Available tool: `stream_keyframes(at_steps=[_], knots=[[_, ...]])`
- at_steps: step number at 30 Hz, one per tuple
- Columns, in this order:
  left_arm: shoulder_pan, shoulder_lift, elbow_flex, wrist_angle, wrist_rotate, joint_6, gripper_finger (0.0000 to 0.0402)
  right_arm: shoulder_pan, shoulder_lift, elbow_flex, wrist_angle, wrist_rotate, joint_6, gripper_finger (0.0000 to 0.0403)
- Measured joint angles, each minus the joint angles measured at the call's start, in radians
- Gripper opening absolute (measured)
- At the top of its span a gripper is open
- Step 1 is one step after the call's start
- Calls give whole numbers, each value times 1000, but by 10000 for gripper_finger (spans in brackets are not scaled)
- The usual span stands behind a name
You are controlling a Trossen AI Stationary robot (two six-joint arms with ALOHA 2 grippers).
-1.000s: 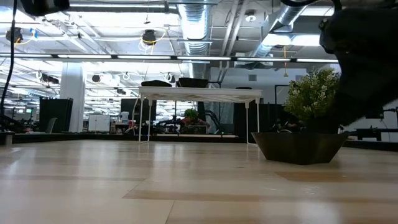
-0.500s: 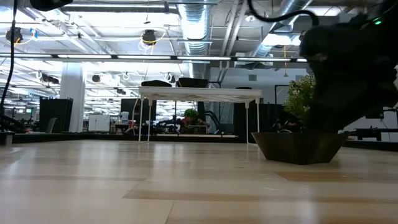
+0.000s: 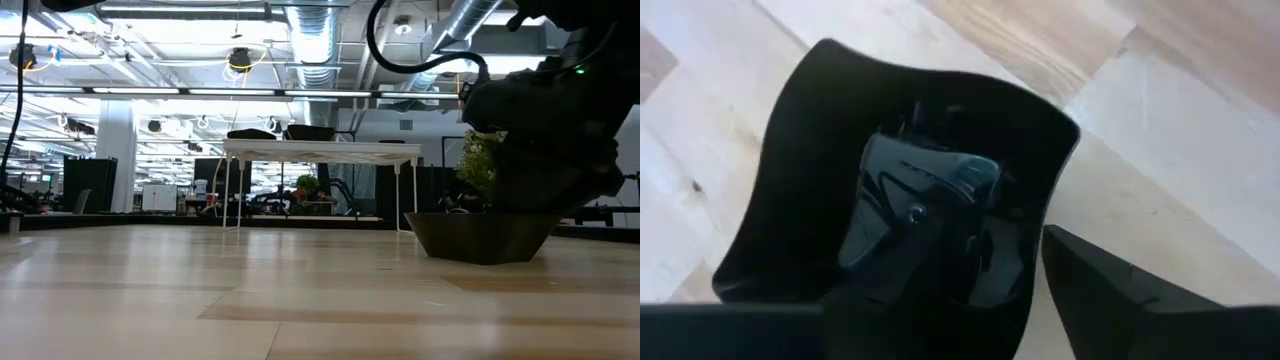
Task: Pick & Place Mini shaped plates
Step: Stack the black distorted square plate on top of the black distorted square plate on the shelf
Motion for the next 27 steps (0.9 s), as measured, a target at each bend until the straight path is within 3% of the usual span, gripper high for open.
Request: stream_keyframes(at_steps=[17,23,27], knots=[[0,0,0,24,0,0,108,1,0,0,84,-16,5,9],[0,0,0,45,0,11,108,-8,0,1,158,-13,5,6],[-6,-25,0,61,0,113,108,-25,0,39,157,5,4,5]])
